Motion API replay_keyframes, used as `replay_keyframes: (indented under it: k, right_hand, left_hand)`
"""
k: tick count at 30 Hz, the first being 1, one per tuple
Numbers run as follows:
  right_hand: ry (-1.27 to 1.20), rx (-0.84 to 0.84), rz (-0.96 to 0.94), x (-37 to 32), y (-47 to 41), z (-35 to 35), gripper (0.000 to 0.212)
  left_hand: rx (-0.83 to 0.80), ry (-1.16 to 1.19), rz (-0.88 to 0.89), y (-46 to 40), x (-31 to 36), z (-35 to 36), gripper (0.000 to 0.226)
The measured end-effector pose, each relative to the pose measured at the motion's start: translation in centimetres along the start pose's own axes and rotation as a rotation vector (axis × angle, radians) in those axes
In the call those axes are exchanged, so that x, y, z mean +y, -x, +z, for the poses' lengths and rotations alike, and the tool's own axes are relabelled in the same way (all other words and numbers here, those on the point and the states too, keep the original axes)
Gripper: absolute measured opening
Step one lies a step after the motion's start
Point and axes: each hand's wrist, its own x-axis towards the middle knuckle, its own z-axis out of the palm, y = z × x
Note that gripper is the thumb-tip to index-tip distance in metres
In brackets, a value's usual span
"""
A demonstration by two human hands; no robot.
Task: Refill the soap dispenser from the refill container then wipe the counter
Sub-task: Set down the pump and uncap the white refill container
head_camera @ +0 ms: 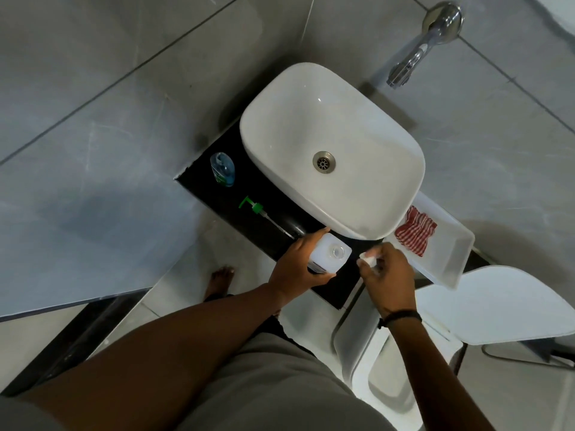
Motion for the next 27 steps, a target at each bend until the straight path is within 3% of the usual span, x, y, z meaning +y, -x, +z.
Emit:
replay_keyframes:
  k: [5,13,16,18,21,24,27]
  right_hand:
    - [-0.191,-0.001,0.273,4.5,0.3,5.7,0.020]
    - [-0.321,0.093,0.268,6.5,-0.2,11.0,0.027]
    - [-0.297,0.168,0.272,5.8,1.8,11.3,0.053]
    - [-0.326,0.204,0.227,4.4,4.4,12.0,0.071]
    - [-0.447,0.138,0.186,1.8,7.2,14.0,0.098]
    - [-0.669,0.160,0.325,-0.6,6.3,15.2,0.116]
    - [-0.803,0.212,0.382,-1.9,4.1,15.8,0.123]
  left_hand:
    - [-0.037,-0.002,-0.017,-0.2,0.3,-0.1,0.105]
    - [-0.131,-0.052,-0.082,0.7,-0.4,-2.2,0.131]
    - [-0.143,-0.138,-0.090,2.0,-1.2,-5.3,0.121]
    - [-0.077,-0.171,-0.113,3.0,-2.2,-7.9,0.100]
    - [0.158,-0.196,-0.204,3.8,-3.8,-11.6,0.083]
    - [0.397,-0.138,-0.300,2.4,-5.0,-14.6,0.088]
    - [0.468,-0.071,-0.355,-1.0,-5.9,-17.0,0.103]
